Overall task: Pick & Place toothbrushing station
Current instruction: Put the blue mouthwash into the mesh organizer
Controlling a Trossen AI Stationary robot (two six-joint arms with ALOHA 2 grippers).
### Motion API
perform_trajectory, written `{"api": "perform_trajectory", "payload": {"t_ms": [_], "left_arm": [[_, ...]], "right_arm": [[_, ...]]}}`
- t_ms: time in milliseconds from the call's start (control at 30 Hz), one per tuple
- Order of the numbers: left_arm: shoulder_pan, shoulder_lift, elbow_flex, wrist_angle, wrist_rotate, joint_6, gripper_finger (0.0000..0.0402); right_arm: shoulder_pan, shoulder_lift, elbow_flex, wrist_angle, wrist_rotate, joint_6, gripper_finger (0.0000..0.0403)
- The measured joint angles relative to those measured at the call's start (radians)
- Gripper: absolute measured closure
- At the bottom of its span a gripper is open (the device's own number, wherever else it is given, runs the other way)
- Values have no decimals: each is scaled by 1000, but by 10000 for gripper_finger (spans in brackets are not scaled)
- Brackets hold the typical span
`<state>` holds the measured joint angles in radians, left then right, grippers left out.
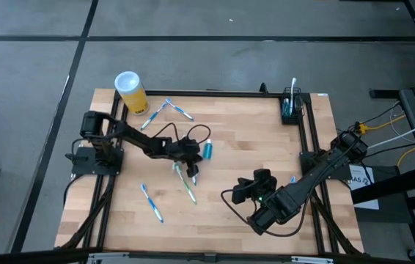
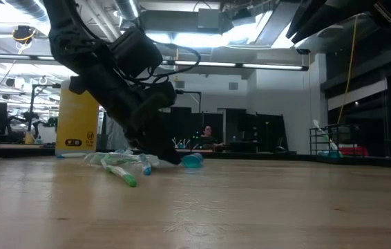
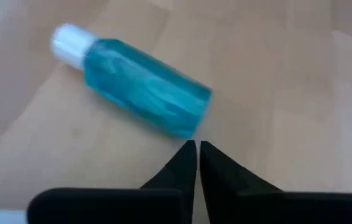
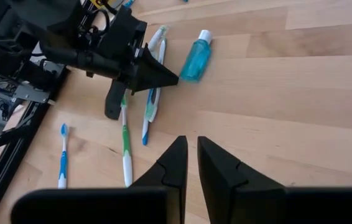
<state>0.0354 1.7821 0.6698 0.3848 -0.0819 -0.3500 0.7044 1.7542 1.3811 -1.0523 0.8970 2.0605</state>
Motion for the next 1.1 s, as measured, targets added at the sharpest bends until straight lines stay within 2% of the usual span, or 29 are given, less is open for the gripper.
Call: {"api": "perform_trajectory", "payload": {"t_ms": [200, 367, 467, 533, 700, 900, 1100], "left_arm": [[-49, -2, -1, 61, -64, -153, 309], [-62, -3, 33, 62, -187, -323, 236], [-55, -3, 83, 25, -264, -370, 208], [-39, -3, 129, -78, -290, -376, 199], [21, 10, 222, -286, -279, -394, 195], [54, 51, 269, -363, -207, -455, 194], [22, 89, 281, -388, -184, -511, 195]], "right_arm": [[1, 0, 0, 1, 0, 0, 363], [5, 0, 0, 2, 0, -3, 363], [8, 0, 0, 4, 0, -8, 363], [8, 0, 0, 4, -3, -27, 363], [9, 0, 0, 4, -34, -72, 363], [22, 0, 0, 5, -33, -87, 363], [41, 0, 0, 8, -16, -86, 363]]}}
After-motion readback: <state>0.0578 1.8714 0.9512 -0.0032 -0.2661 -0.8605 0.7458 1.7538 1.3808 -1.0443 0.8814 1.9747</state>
